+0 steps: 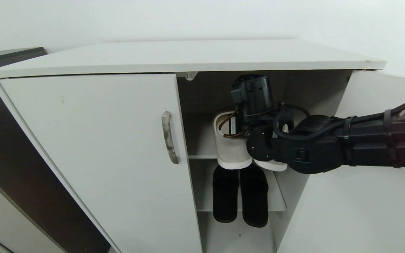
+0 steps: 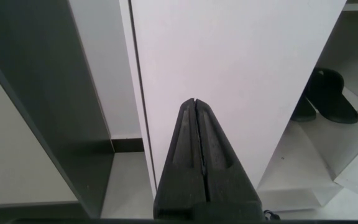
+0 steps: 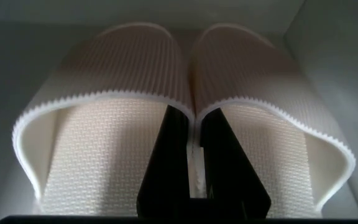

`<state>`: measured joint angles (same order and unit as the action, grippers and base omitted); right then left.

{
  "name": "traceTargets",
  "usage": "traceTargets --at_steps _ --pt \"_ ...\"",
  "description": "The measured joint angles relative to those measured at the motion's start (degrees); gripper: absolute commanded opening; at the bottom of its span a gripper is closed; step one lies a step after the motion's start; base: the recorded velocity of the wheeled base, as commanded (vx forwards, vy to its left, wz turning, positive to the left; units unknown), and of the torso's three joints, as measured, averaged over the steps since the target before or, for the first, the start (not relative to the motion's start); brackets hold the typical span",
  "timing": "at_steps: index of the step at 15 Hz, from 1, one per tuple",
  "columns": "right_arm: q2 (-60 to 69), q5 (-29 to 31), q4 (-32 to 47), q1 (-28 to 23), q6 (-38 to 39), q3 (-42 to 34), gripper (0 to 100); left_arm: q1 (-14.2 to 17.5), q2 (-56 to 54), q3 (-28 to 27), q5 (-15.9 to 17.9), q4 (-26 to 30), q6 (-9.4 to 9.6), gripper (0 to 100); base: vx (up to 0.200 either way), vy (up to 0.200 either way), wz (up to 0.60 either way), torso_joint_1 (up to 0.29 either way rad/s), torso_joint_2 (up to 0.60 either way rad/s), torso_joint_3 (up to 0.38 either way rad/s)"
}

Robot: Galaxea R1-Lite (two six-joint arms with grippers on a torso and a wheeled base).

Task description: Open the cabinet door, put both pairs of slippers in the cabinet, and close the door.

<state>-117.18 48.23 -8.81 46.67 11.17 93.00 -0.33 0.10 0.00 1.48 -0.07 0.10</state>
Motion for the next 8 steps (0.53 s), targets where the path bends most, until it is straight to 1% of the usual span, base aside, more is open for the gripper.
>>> traceTargets --at_steps 3,8 --pt "-1.9 0.0 0.0 -0.7 -0.7 2.8 0 0.0 0.0 0.0 0.0 0.0 0.0 0 0.0 0.0 0.0 0.0 0.0 0.0" --pt "-4.4 0.0 0.0 -1.4 -0.9 5.3 0 0.0 0.0 0.0 0.0 0.0 0.0 0 0.0 0.0 0.0 0.0 0.0 0.0"
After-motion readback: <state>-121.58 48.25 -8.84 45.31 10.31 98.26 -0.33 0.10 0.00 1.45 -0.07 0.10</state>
